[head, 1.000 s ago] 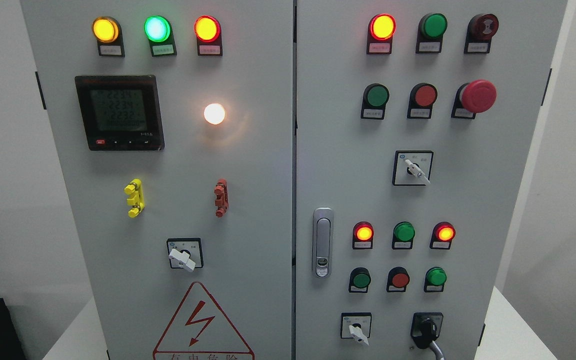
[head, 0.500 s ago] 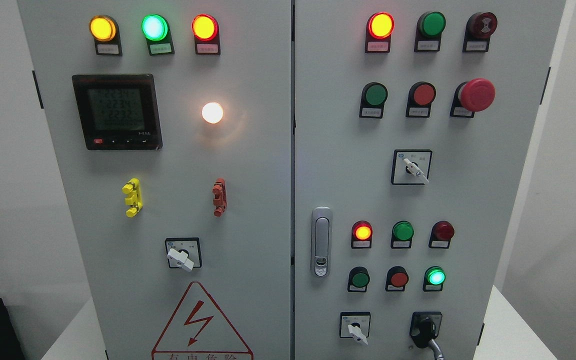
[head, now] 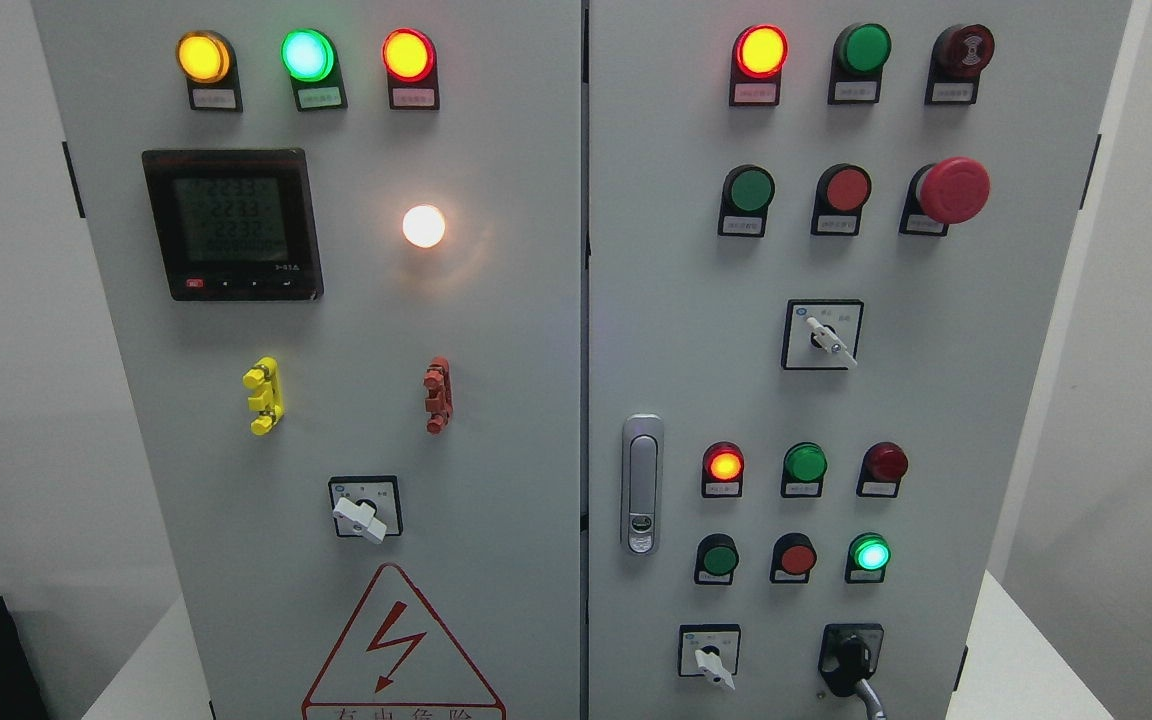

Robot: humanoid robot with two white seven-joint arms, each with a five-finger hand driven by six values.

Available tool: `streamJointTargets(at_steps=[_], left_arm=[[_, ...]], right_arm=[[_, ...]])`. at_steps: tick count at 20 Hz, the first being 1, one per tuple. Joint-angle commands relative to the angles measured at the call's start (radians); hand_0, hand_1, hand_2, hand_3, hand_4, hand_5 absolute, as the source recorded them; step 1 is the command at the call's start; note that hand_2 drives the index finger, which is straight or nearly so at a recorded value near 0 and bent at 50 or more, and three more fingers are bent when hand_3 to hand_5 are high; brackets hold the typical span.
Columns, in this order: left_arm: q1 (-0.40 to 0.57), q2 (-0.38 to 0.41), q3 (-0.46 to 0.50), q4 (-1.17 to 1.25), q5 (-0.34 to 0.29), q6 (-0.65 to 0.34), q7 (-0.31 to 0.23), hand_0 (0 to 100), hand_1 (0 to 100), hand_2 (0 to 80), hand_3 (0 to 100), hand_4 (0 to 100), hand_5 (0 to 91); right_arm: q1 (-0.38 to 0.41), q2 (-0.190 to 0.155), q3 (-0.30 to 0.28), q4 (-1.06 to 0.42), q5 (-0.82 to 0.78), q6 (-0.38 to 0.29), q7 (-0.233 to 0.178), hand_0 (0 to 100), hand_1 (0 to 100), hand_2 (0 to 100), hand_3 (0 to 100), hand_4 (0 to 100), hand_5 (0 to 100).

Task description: Trip black knob to open circuit

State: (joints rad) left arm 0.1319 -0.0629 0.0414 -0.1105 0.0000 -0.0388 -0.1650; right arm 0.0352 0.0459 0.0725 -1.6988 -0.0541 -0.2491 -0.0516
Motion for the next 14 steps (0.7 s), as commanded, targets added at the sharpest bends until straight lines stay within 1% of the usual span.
streamJointTargets(at_steps=[1,14], left_arm=[[0.000,0.000,0.000,0.000,-0.023,-0.001,0.001,12,39,0.0,0,0,0.0],[0.000,0.000,0.000,0.000,-0.023,-0.001,0.001,12,39,0.0,0,0,0.0]], right_arm=[[0.002,0.000,0.009,-0.007,-0.004,-0.002,0.009,0,0,0,100,100,100],[0.002,0.000,0.007,-0.002,-0.004,-0.001,0.009,0,0,0,100,100,100]])
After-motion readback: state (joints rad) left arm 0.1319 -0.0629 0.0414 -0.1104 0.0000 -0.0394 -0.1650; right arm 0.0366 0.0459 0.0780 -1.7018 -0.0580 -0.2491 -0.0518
